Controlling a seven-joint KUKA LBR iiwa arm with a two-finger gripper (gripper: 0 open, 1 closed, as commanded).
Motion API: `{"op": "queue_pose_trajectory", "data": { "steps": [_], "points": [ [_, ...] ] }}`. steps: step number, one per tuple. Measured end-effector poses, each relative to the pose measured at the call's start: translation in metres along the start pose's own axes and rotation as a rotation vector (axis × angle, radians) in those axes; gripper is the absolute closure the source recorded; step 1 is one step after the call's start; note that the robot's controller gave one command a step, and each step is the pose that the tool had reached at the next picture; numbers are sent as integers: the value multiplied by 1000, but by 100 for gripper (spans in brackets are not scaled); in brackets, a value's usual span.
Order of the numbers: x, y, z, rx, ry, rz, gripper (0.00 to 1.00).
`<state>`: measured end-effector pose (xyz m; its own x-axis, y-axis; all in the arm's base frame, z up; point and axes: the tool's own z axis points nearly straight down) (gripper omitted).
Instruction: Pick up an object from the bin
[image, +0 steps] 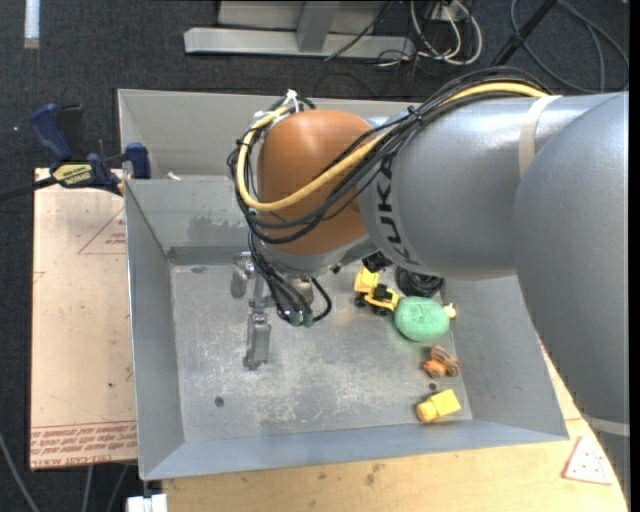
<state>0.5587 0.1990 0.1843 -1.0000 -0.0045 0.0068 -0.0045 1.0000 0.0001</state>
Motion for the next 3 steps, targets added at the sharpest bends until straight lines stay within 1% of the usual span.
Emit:
{"op": "queue_pose_trajectory", "data": {
  "steps": [1,2,3],
  "points": [
    [-1,-1,-5,-1,-7,3,0],
    [-53,-21,-20,-2,-8,-3,0],
    [-62,-46,-18,-2,-15,22,0]
  ]
}}
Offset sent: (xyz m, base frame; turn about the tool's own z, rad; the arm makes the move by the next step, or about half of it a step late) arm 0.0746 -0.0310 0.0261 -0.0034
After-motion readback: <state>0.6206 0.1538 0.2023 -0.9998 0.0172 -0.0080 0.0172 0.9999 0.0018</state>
